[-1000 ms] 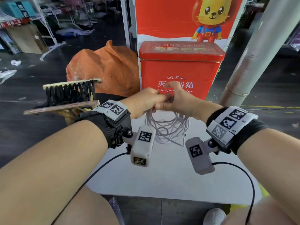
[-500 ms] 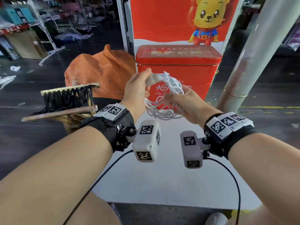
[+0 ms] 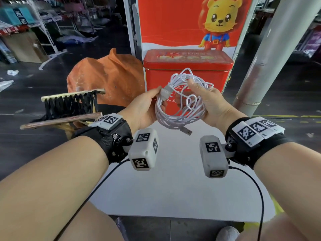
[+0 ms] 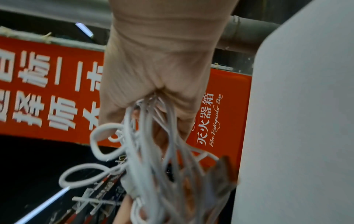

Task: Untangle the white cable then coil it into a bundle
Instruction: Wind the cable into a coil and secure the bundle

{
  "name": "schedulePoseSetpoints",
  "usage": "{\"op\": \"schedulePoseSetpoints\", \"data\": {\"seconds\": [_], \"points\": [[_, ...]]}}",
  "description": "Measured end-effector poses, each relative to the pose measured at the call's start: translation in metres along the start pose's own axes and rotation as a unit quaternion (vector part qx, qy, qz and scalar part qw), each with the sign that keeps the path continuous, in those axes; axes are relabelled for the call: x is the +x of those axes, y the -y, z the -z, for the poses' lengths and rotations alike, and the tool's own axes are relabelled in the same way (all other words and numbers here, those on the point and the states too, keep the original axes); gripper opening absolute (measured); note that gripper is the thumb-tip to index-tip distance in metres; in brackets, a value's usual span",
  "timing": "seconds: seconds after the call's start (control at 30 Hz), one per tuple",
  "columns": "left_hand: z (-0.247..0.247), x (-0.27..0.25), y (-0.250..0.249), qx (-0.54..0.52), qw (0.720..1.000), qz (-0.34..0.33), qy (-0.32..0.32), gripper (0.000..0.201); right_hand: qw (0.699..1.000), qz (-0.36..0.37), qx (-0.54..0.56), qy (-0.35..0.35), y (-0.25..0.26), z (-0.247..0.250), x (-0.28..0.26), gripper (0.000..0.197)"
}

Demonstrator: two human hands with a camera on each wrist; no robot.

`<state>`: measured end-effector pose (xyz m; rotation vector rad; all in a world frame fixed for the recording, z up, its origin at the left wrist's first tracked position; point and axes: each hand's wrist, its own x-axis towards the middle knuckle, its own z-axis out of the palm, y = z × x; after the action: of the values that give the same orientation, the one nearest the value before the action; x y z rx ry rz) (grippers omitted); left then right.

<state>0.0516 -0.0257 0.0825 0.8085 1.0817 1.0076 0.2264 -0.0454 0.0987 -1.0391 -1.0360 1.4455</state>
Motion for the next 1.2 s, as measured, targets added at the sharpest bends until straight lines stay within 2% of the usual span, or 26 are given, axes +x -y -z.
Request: {"op": "schedulePoseSetpoints", "data": {"seconds": [0.1, 0.2, 0.23, 0.33, 0.37, 0.47, 0.5, 0.57, 0.63, 0.7, 0.77, 0.83, 0.93, 0.97, 1.0, 1.1, 1.13, 1.2], "points": [[0.000, 0.000, 0.002, -0.015, 1.000, 0.002, -0.001, 0.048, 1.000, 0.016, -0.024, 0.005, -0.005, -0.002, 0.003, 0.034], [-0.006, 0.000, 0.003, -0.031, 0.999, -0.012, -0.010, 0.035, 0.997, 0.029, -0.063, -0.045, -0.013, -0.010, 0.009, 0.018], [-0.009, 0.000, 0.003, -0.032, 0.999, -0.018, -0.020, 0.033, 0.994, 0.027, -0.080, -0.067, -0.017, -0.011, 0.013, 0.019], [-0.011, 0.001, -0.004, -0.028, 0.995, -0.084, -0.054, 0.031, 0.993, -0.001, -0.098, -0.070, -0.021, -0.011, 0.014, 0.065], [-0.009, 0.002, -0.007, -0.021, 0.991, -0.110, -0.067, 0.031, 0.994, -0.003, -0.097, -0.055, -0.020, -0.008, 0.014, 0.066], [0.000, 0.005, -0.014, 0.024, 0.977, -0.166, -0.134, 0.036, 0.991, -0.015, -0.126, 0.032, -0.018, 0.002, 0.013, 0.027], [0.002, 0.005, -0.015, 0.054, 0.969, -0.190, -0.147, 0.036, 0.988, -0.019, -0.137, 0.067, -0.018, 0.006, 0.013, 0.021], [0.008, 0.003, -0.017, 0.162, 0.943, -0.253, -0.142, 0.034, 0.982, -0.043, -0.146, 0.110, -0.019, 0.013, 0.014, 0.027], [0.014, -0.001, -0.017, 0.308, 0.893, -0.307, -0.116, 0.038, 0.979, -0.054, -0.170, 0.100, -0.018, 0.017, 0.016, 0.046], [0.017, -0.003, -0.013, 0.422, 0.834, -0.343, -0.093, 0.046, 0.972, -0.031, -0.218, 0.083, -0.013, 0.011, 0.015, 0.060], [0.011, -0.005, -0.008, 0.452, 0.810, -0.366, -0.076, 0.046, 0.953, 0.009, -0.290, 0.089, -0.012, -0.003, 0.017, 0.078], [0.001, -0.006, -0.005, 0.444, 0.813, -0.372, -0.070, 0.042, 0.934, 0.056, -0.349, 0.059, -0.017, -0.019, 0.019, 0.090], [-0.006, -0.006, -0.003, 0.395, 0.842, -0.359, -0.074, 0.040, 0.877, 0.119, -0.461, -0.063, -0.025, -0.031, 0.020, 0.087], [-0.006, -0.006, -0.002, 0.377, 0.852, -0.354, -0.081, 0.042, 0.871, 0.131, -0.466, -0.079, -0.027, -0.031, 0.020, 0.087], [-0.005, -0.005, -0.002, 0.358, 0.861, -0.351, -0.092, 0.042, 0.884, 0.141, -0.440, -0.070, -0.028, -0.031, 0.020, 0.088], [-0.003, -0.001, -0.003, 0.284, 0.887, -0.335, -0.141, 0.038, 0.950, 0.176, -0.258, -0.008, -0.027, -0.030, 0.014, 0.095], [-0.002, 0.000, -0.004, 0.261, 0.894, -0.330, -0.154, 0.036, 0.957, 0.180, -0.228, -0.001, -0.027, -0.028, 0.014, 0.096], [-0.003, 0.001, -0.004, 0.229, 0.905, -0.324, -0.154, 0.035, 0.947, 0.188, -0.261, -0.021, -0.030, -0.028, 0.015, 0.104]]}}
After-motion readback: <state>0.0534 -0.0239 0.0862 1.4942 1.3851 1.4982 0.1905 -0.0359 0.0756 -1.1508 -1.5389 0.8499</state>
